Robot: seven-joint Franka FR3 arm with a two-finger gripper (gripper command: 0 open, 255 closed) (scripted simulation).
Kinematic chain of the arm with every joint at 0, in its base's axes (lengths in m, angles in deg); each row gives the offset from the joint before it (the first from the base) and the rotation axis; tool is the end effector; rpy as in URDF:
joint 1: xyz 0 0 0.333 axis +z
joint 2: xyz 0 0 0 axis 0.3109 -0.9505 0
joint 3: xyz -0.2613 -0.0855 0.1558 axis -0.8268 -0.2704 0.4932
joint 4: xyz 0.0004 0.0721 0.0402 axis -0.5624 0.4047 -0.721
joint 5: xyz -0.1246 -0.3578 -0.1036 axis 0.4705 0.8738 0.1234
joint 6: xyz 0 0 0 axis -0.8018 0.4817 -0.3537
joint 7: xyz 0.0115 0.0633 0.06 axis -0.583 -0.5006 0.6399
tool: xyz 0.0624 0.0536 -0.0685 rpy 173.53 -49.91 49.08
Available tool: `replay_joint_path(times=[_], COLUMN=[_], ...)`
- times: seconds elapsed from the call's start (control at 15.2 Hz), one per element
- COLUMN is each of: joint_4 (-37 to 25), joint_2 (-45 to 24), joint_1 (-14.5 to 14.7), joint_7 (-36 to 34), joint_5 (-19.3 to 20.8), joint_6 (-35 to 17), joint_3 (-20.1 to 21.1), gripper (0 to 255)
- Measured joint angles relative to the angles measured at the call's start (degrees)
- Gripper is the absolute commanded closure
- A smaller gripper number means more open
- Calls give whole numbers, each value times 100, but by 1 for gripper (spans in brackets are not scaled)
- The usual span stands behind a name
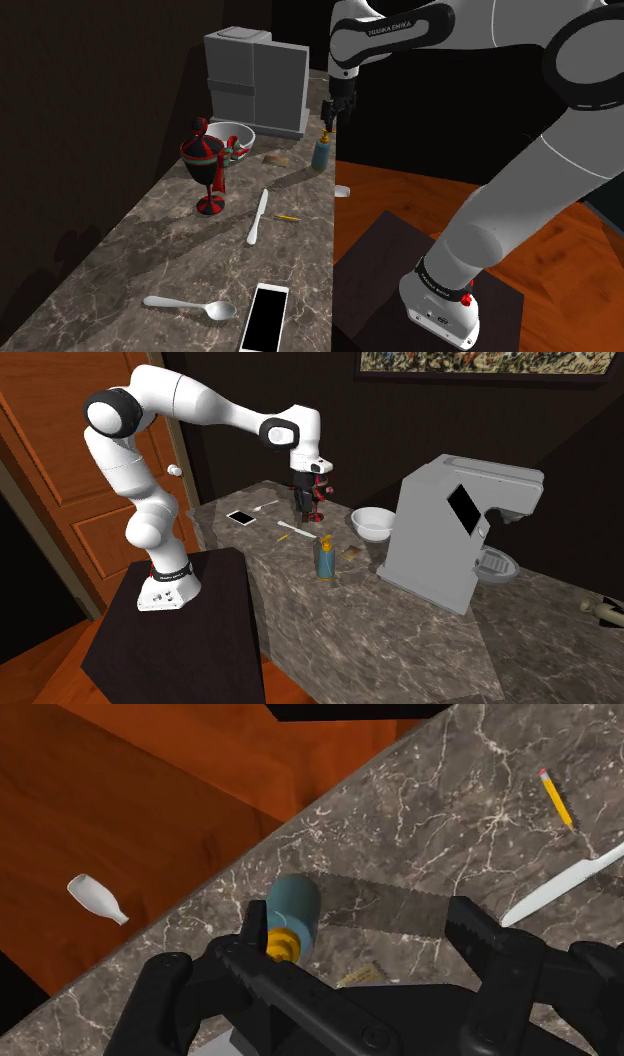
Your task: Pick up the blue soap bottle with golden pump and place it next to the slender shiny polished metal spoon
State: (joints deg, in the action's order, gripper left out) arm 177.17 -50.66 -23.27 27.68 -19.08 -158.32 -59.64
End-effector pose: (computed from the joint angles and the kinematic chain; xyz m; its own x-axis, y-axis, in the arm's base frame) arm 0.4876 -0.0857 0.4798 0.9963 -0.0179 -0.0838 -0.0104 -0.9960 0.0888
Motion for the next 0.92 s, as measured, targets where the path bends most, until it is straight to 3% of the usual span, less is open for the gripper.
replay_joint_path(times=[0.53, 0.92], joint_4=[-1244, -1096], joint_2=[-1553, -1769], joint_1=[-210, -237], joint_7=[255, 265], joint_5=[-245, -271], joint_6=[-529, -912], joint_3=[-239, -255], gripper=[0, 0])
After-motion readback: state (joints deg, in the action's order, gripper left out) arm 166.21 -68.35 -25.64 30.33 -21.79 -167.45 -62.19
